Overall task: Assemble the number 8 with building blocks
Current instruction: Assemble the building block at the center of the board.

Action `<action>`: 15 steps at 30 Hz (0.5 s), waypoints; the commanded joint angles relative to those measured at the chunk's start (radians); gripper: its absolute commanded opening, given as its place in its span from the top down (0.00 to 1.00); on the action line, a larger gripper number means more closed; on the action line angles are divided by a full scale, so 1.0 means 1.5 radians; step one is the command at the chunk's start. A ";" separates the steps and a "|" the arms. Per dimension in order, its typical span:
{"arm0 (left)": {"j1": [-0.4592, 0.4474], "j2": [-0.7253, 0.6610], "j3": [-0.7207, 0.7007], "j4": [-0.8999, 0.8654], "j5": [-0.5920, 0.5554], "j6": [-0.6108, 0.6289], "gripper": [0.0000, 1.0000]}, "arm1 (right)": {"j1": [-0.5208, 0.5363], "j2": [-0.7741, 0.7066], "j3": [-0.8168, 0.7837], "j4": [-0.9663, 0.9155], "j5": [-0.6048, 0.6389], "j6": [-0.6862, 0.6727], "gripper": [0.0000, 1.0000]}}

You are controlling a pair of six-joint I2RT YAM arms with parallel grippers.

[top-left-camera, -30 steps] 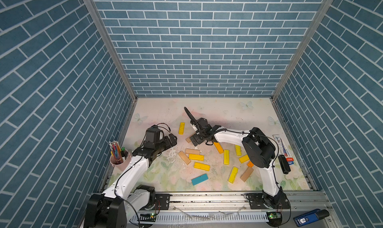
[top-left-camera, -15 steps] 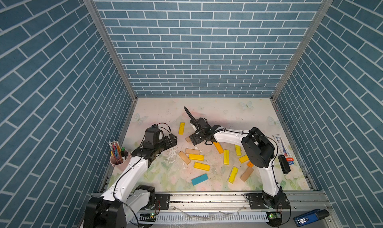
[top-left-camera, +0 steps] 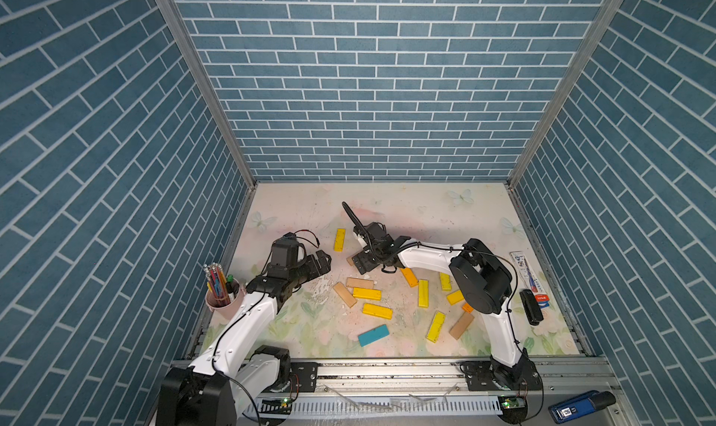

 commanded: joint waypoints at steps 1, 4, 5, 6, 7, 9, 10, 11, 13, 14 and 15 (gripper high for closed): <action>0.005 0.008 0.001 -0.004 0.002 0.010 0.01 | 0.008 0.028 0.024 -0.021 0.012 -0.001 0.10; 0.005 0.010 0.001 -0.004 0.002 0.012 0.00 | 0.008 0.035 0.030 -0.019 0.018 0.007 0.10; 0.005 0.010 0.001 -0.005 0.001 0.012 0.00 | 0.009 0.036 0.032 -0.019 0.022 0.011 0.10; 0.005 0.010 0.002 -0.006 0.000 0.013 0.00 | 0.009 0.037 0.033 -0.020 0.027 0.017 0.11; 0.005 0.010 0.003 -0.006 -0.002 0.013 0.00 | 0.008 0.038 0.036 -0.018 0.030 0.024 0.13; 0.005 0.011 0.002 -0.006 -0.003 0.013 0.00 | 0.009 0.039 0.048 -0.024 0.037 0.040 0.15; 0.005 0.012 0.002 -0.006 -0.003 0.013 0.00 | 0.009 0.057 0.057 -0.030 0.040 0.051 0.17; 0.005 0.011 0.002 -0.006 -0.003 0.013 0.01 | 0.008 0.065 0.065 -0.036 0.045 0.060 0.17; 0.005 0.011 0.001 -0.006 -0.003 0.013 0.00 | 0.009 0.074 0.076 -0.042 0.055 0.085 0.21; 0.005 0.011 0.000 -0.007 -0.003 0.013 0.00 | 0.009 0.077 0.080 -0.043 0.061 0.094 0.22; 0.005 0.009 -0.003 -0.007 -0.003 0.013 0.00 | 0.009 0.078 0.084 -0.046 0.066 0.105 0.24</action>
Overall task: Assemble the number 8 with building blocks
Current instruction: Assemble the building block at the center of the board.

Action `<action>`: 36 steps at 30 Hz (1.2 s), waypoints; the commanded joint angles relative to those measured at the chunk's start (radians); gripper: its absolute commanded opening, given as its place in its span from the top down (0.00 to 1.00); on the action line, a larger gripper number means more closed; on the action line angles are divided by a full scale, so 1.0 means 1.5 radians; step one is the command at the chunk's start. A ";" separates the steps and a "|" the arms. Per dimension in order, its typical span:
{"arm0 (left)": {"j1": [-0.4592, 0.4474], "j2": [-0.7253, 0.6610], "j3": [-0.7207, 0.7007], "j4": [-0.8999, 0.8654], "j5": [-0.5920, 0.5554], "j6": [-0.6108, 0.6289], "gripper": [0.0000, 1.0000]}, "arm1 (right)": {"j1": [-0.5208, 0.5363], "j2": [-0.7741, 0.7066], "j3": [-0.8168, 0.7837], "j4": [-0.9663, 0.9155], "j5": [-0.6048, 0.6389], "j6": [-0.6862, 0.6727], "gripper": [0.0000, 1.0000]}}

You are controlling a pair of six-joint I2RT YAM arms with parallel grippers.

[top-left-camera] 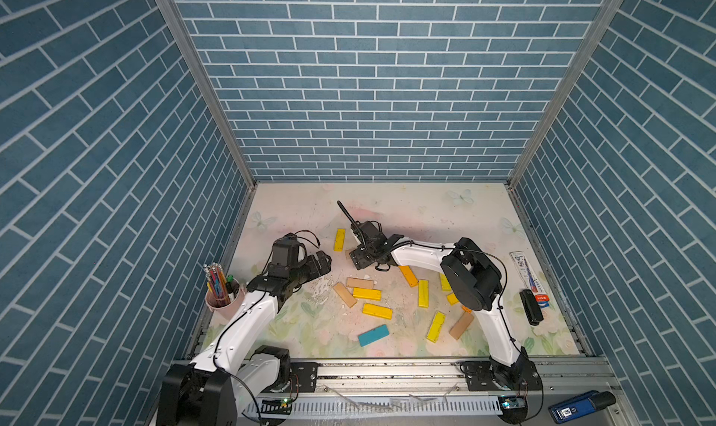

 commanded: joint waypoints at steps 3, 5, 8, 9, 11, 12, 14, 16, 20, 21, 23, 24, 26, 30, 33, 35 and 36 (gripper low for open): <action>0.005 -0.003 -0.007 -0.006 -0.001 0.009 0.00 | 0.003 0.034 0.026 -0.043 0.032 0.074 0.29; 0.004 -0.003 -0.011 -0.003 0.000 0.007 0.00 | 0.002 0.038 0.031 -0.047 0.038 0.080 0.32; 0.005 -0.002 -0.014 0.000 0.003 0.005 0.00 | 0.002 0.040 0.033 -0.050 0.046 0.086 0.33; 0.005 -0.002 -0.015 0.000 0.003 0.006 0.00 | 0.001 0.041 0.036 -0.054 0.052 0.087 0.33; 0.005 -0.002 -0.016 0.002 0.002 0.006 0.01 | 0.001 0.044 0.045 -0.066 0.061 0.093 0.34; 0.005 -0.003 -0.016 0.002 0.003 0.006 0.00 | -0.001 0.046 0.048 -0.069 0.064 0.097 0.35; 0.005 -0.003 -0.018 0.003 0.003 0.005 0.00 | -0.004 0.048 0.052 -0.072 0.064 0.105 0.36; 0.005 -0.004 -0.019 0.003 0.003 0.005 0.00 | -0.007 0.050 0.055 -0.072 0.064 0.110 0.37; 0.005 -0.004 -0.019 0.002 0.003 0.007 0.00 | -0.014 0.055 0.064 -0.072 0.059 0.108 0.40; 0.005 -0.003 -0.020 0.000 0.003 0.006 0.00 | -0.015 0.056 0.066 -0.072 0.057 0.108 0.40; 0.005 -0.002 -0.021 0.002 0.002 0.006 0.00 | -0.019 0.059 0.071 -0.071 0.051 0.107 0.42; 0.005 -0.001 -0.021 0.002 0.003 0.007 0.00 | -0.020 0.060 0.074 -0.072 0.049 0.106 0.43; 0.005 -0.001 -0.024 0.002 0.001 0.006 0.00 | -0.024 0.062 0.078 -0.072 0.047 0.102 0.44; 0.005 0.000 -0.024 0.003 0.001 0.007 0.00 | -0.031 0.069 0.093 -0.078 0.041 0.089 0.45; 0.005 0.001 -0.025 0.003 0.000 0.007 0.01 | -0.037 0.074 0.103 -0.082 0.037 0.081 0.46; 0.005 0.003 -0.028 0.006 0.001 0.007 0.00 | -0.040 0.077 0.109 -0.084 0.033 0.078 0.46; 0.005 0.003 -0.028 0.007 0.001 0.006 0.00 | -0.042 0.080 0.110 -0.085 0.032 0.078 0.46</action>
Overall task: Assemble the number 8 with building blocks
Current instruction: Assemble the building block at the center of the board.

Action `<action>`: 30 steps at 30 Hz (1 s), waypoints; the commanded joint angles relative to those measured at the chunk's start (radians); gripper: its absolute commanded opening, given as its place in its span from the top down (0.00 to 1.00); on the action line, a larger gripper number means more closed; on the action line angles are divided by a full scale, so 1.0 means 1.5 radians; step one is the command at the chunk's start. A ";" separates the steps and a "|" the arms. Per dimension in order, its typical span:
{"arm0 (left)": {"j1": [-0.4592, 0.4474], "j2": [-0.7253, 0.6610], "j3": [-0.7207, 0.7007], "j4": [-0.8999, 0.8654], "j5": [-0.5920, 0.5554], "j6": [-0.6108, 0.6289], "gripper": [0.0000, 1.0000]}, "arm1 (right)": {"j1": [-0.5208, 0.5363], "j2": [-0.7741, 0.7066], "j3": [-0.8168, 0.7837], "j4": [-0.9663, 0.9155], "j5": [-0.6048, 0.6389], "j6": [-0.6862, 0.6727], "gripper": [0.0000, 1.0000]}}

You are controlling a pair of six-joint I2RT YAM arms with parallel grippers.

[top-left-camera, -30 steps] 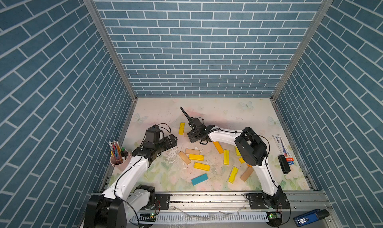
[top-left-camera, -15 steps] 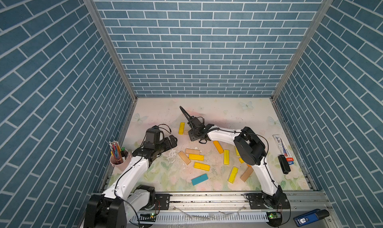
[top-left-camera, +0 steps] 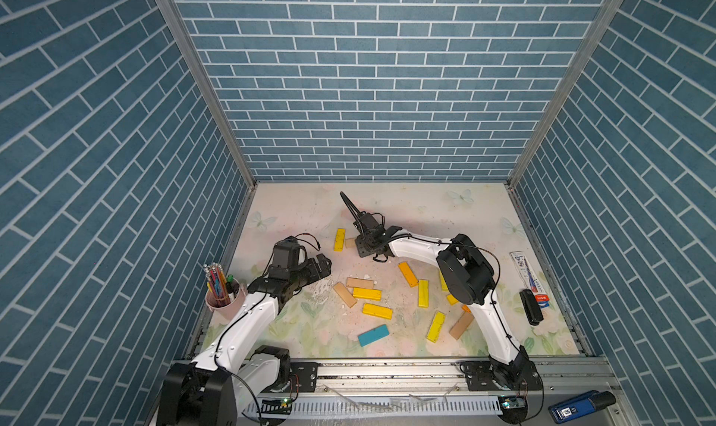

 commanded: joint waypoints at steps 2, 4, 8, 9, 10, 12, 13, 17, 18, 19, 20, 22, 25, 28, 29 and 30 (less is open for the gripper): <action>0.005 0.005 -0.011 0.009 -0.001 0.007 0.00 | -0.008 0.027 0.018 -0.033 -0.012 -0.003 0.47; 0.005 0.008 -0.012 0.012 0.000 0.007 0.00 | -0.009 0.030 0.023 -0.033 -0.019 -0.005 0.46; 0.005 0.013 -0.007 0.013 0.002 0.007 0.00 | -0.009 0.034 0.033 -0.032 -0.024 -0.006 0.43; 0.005 0.012 -0.007 0.013 0.002 0.007 0.00 | -0.009 0.036 0.035 -0.032 -0.026 -0.006 0.43; 0.005 0.014 -0.006 0.013 0.001 0.007 0.00 | -0.008 0.038 0.039 -0.033 -0.026 -0.006 0.42; 0.005 0.015 -0.005 0.013 0.003 0.007 0.01 | -0.009 0.041 0.045 -0.035 -0.027 -0.005 0.40; 0.005 0.017 -0.003 0.014 0.003 0.007 0.00 | -0.008 0.043 0.049 -0.039 -0.027 -0.003 0.39; 0.005 0.021 -0.002 0.015 0.004 0.007 0.00 | -0.007 0.051 0.062 -0.047 -0.020 0.013 0.39; 0.005 0.021 -0.003 0.015 0.004 0.007 0.01 | -0.008 0.052 0.066 -0.048 -0.018 0.018 0.39; 0.005 0.020 -0.004 0.015 0.004 0.007 0.00 | -0.008 0.054 0.068 -0.049 -0.015 0.025 0.39; 0.005 0.020 -0.004 0.015 0.004 0.007 0.00 | -0.008 0.055 0.072 -0.051 -0.012 0.028 0.39; 0.005 0.020 -0.004 0.016 0.003 0.007 0.00 | -0.008 0.061 0.080 -0.054 -0.006 0.037 0.39; 0.005 0.020 -0.005 0.016 0.003 0.007 0.00 | -0.008 0.067 0.091 -0.058 -0.006 0.042 0.40; 0.005 0.020 -0.005 0.016 0.002 0.007 0.00 | -0.008 0.071 0.096 -0.058 -0.006 0.042 0.42; 0.005 0.020 -0.006 0.016 0.002 0.007 0.00 | -0.008 0.072 0.097 -0.058 -0.006 0.042 0.42; 0.005 0.020 -0.008 0.017 0.002 0.007 0.00 | -0.009 0.072 0.097 -0.058 -0.005 0.042 0.43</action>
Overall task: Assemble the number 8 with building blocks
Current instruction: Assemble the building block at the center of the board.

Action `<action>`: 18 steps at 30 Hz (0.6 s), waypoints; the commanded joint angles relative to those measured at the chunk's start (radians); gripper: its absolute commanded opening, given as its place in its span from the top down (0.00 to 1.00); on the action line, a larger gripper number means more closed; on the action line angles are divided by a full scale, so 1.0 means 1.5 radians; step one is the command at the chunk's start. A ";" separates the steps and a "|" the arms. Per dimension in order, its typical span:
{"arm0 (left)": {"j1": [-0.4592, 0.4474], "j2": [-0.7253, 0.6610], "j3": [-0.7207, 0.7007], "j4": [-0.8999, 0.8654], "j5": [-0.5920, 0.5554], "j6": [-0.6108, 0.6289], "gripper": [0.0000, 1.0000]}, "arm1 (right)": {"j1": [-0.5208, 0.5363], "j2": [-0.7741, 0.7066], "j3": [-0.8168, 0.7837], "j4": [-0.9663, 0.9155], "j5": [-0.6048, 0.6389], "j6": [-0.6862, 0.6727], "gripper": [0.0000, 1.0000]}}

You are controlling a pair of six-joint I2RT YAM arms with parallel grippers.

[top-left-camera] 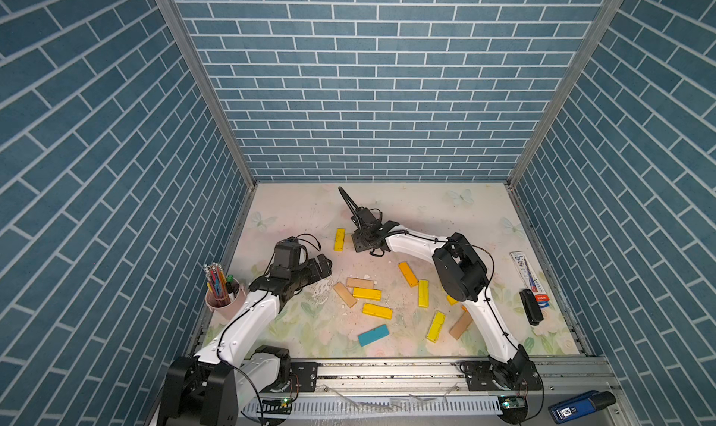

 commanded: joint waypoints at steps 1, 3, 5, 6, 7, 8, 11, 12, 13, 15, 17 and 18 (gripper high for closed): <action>0.005 0.003 -0.007 0.005 -0.001 0.007 0.00 | -0.003 0.025 0.011 -0.027 0.006 0.029 0.43; 0.005 0.003 -0.008 0.007 -0.001 0.007 0.00 | -0.004 0.025 0.011 -0.026 0.008 0.029 0.44; 0.005 0.004 -0.007 0.008 -0.001 0.007 0.00 | -0.005 0.026 0.011 -0.025 0.007 0.031 0.45; 0.005 0.004 -0.007 0.007 -0.001 0.007 0.00 | -0.007 0.027 0.011 -0.024 0.006 0.031 0.45; 0.005 0.003 -0.009 0.008 -0.001 0.007 0.00 | -0.008 0.026 0.011 -0.023 0.006 0.031 0.46; 0.005 0.004 -0.009 0.007 -0.001 0.007 0.00 | -0.009 0.026 0.012 -0.023 0.006 0.031 0.46; 0.005 0.003 -0.011 0.008 -0.001 0.007 0.00 | -0.011 0.028 0.014 -0.023 0.003 0.030 0.46; 0.005 0.003 -0.011 0.008 -0.001 0.007 0.01 | -0.013 0.029 0.016 -0.022 0.001 0.029 0.46; 0.005 0.003 -0.012 0.009 -0.001 0.007 0.00 | -0.013 0.029 0.017 -0.022 0.000 0.027 0.46; 0.005 0.003 -0.011 0.009 -0.001 0.007 0.01 | -0.014 0.030 0.019 -0.021 0.000 0.024 0.46; 0.005 0.003 -0.013 0.010 -0.001 0.007 0.00 | -0.017 0.032 0.021 -0.021 -0.005 0.021 0.46; 0.005 0.004 -0.013 0.010 -0.001 0.007 0.00 | -0.016 0.031 0.022 -0.021 -0.007 0.020 0.46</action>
